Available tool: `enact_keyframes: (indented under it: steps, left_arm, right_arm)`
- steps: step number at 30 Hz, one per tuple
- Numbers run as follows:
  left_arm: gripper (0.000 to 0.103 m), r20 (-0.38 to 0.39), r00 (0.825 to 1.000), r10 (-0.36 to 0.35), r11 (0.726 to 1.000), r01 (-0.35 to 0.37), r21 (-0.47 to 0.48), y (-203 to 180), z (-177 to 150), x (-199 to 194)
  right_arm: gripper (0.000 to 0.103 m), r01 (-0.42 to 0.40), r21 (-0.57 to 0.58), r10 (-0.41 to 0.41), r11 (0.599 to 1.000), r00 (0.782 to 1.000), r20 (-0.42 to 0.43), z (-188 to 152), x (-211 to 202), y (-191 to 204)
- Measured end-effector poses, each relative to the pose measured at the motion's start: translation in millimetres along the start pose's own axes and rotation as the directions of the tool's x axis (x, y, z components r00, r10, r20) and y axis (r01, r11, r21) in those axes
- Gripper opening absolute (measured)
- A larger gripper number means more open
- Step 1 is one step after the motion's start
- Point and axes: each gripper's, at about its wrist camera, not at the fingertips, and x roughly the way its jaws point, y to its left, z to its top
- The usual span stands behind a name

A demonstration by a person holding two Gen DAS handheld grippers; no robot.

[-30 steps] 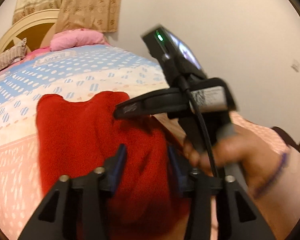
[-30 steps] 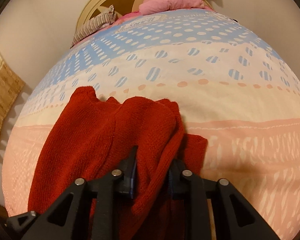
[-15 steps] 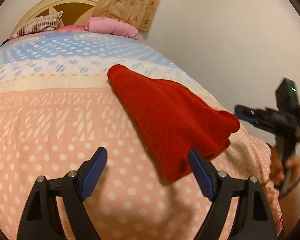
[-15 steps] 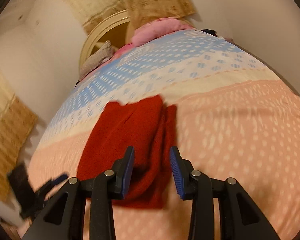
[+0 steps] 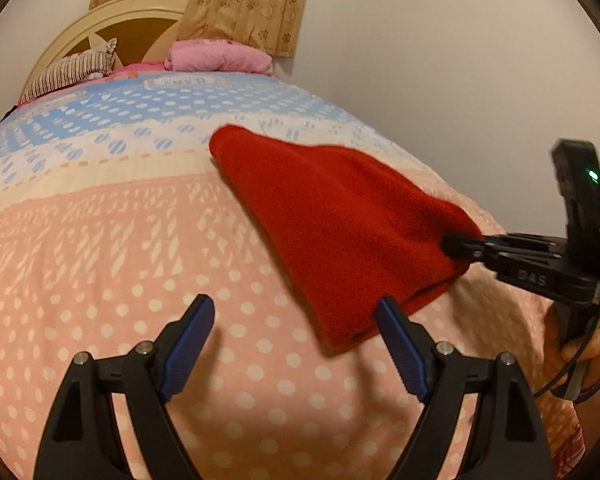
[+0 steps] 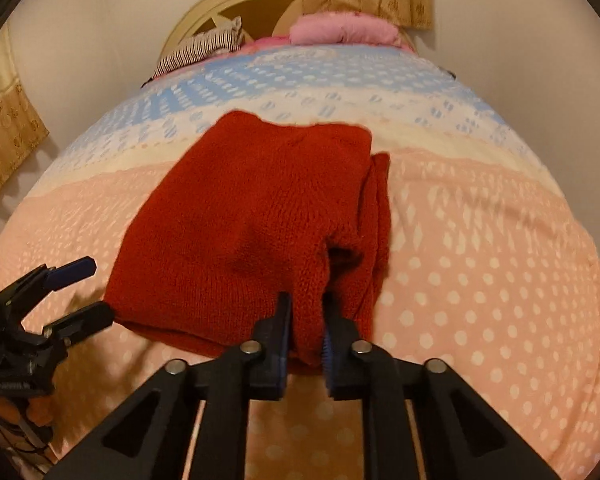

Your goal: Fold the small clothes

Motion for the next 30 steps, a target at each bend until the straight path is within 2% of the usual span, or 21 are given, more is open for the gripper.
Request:
enact_keyframes:
  steps: [4, 8, 9, 11, 13, 15, 17, 19, 23, 25, 28, 30]
  left_arm:
    - [0.086, 0.04, 0.999, -0.007, 1.0, 0.008, -0.021, 8, 15, 0]
    - [0.086, 0.052, 0.998, 0.017, 0.999, -0.015, -0.038, 6, 31, 17]
    - [0.086, 0.041, 0.999, 0.03, 0.999, -0.028, -0.034, 4, 33, 24]
    - [0.087, -0.013, 0.995, 0.103, 0.995, -0.103, -0.007, -1, 33, 45]
    - [0.088, -0.053, 0.991, 0.125, 0.992, -0.125, 0.006, -2, 27, 58]
    - [0.09, -0.045, 0.992, 0.117, 0.993, -0.118, -0.013, 1, 21, 56]
    - [0.092, -0.043, 0.992, 0.123, 0.992, -0.123, 0.002, 3, 18, 50]
    - [0.092, -0.027, 0.992, 0.121, 0.993, -0.121, 0.013, 4, 18, 41]
    - [0.091, 0.024, 0.995, 0.101, 0.995, -0.101, 0.001, 1, 34, 27]
    - [0.091, 0.06, 0.992, 0.114, 0.994, -0.113, -0.008, -2, 51, 26]
    - [0.091, 0.07, 0.979, 0.192, 0.981, -0.189, -0.042, -4, 71, 42]
    - [0.091, 0.038, 0.978, 0.205, 0.977, -0.202, -0.069, -1, 79, 61]
  right_arm:
    - [0.009, 0.035, 0.02, -0.037, 0.999, 0.998, 0.059, -5, -27, -11]
    - [0.009, 0.042, 0.057, -0.041, 0.998, 0.999, -0.019, -27, -11, -21]
    - [0.009, 0.042, 0.067, -0.04, 0.997, 0.999, -0.028, -33, -5, -23]
    - [0.009, 0.033, 0.096, -0.032, 0.995, 0.999, -0.008, -37, -4, -26]
    - [0.011, 0.026, 0.124, -0.025, 0.992, 1.0, -0.003, -36, -8, -29]
    - [0.025, 0.031, 0.123, -0.03, 0.992, 0.999, -0.015, -37, -11, -30]
    - [0.028, 0.041, 0.134, -0.037, 0.99, 0.999, -0.033, -40, -19, -33]
    - [0.028, 0.047, 0.16, -0.048, 0.986, 0.999, 0.001, -40, -32, -38]
    - [0.028, 0.072, 0.16, -0.091, 0.985, 0.989, 0.117, -20, -62, -37]
    - [0.028, 0.058, 0.137, -0.078, 0.989, 0.986, 0.145, -2, -64, -31]
    - [0.028, 0.047, 0.076, -0.058, 0.996, 0.985, 0.16, 30, -49, -16]
    - [0.028, 0.056, 0.042, -0.06, 0.998, 0.992, 0.114, 53, -19, -9]
